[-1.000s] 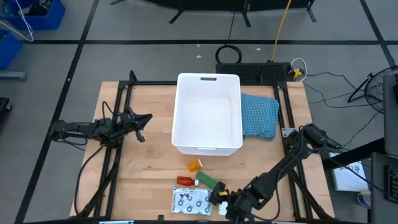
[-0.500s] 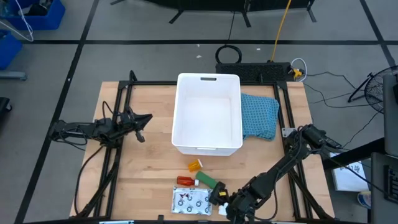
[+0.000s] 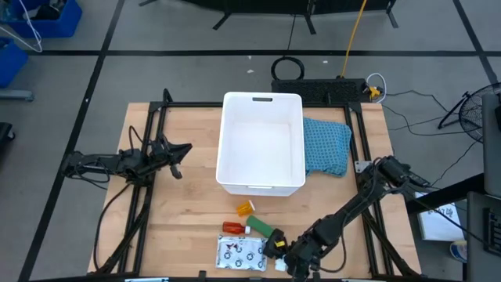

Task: Pick & place medical supplies in basket/bin
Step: Put the white pill bottle into the white bin

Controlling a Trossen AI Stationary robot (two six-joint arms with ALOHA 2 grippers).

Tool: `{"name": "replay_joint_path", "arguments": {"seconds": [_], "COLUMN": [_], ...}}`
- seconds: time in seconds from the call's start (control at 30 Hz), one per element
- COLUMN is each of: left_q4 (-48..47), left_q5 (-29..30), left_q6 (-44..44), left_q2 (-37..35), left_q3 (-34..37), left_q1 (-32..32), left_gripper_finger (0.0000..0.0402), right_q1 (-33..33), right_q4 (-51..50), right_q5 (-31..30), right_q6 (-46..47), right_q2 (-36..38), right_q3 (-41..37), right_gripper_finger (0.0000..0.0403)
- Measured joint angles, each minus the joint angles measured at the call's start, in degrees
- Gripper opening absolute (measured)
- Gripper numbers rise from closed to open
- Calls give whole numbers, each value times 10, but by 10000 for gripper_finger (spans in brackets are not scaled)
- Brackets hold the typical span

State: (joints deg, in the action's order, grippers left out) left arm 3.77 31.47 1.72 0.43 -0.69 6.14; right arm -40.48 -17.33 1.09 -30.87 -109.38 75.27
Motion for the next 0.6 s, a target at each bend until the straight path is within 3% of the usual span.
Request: {"name": "replay_joint_path", "arguments": {"seconds": [0.43, 0.6], "left_q4": [0, 0], "left_q5": [0, -1], "left_q6": [-12, -2], "left_q2": [0, 0], "left_q3": [0, 0], "left_q1": [0, 0], "left_gripper_finger": [35, 35], "right_q1": [32, 43], "right_q4": [140, 199], "right_q5": [53, 87], "right_q6": [3, 65], "right_q2": [0, 1], "right_q3": [-97, -141], "right_gripper_finger": [261, 240]}}
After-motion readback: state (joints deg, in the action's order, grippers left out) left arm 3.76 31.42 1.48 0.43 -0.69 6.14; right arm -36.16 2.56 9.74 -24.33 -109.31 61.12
